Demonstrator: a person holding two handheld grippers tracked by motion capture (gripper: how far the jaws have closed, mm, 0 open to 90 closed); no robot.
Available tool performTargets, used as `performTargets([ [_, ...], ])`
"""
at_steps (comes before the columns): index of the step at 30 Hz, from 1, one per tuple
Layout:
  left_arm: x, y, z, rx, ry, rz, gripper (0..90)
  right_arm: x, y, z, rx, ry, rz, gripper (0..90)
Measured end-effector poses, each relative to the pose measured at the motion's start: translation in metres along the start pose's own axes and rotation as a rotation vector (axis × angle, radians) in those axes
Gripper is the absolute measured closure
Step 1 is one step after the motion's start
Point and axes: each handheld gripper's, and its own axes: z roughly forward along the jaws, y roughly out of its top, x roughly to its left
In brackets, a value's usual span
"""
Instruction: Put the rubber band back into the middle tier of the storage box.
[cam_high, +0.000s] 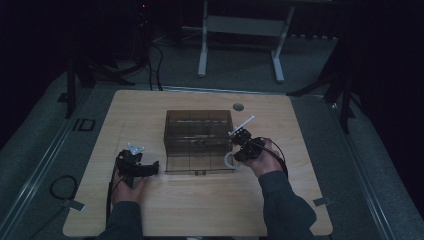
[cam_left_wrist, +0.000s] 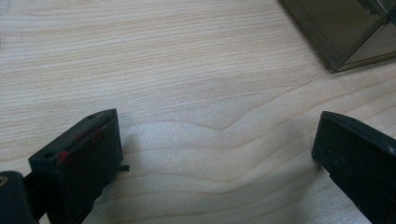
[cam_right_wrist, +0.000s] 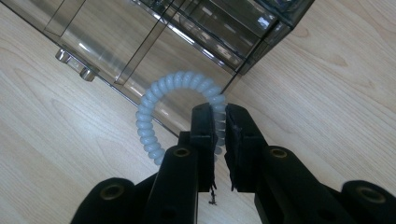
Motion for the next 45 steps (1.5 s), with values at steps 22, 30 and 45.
performTargets([
  [22, 0.000, 0.000, 0.000, 0.000, 0.002, -0.002, 1.7, 0.005, 0.015, 0.016, 0.023, -0.003, -0.014, 82.1],
  [30, 0.000, 0.000, 0.000, 0.001, 0.001, -0.001, 1.7, 0.004, 0.018, 0.023, 0.027, -0.002, -0.006, 82.0],
  [45, 0.000, 0.000, 0.000, 0.003, 0.001, -0.001, 1.7, 0.009, 0.020, 0.035, 0.038, -0.019, -0.011, 82.0],
])
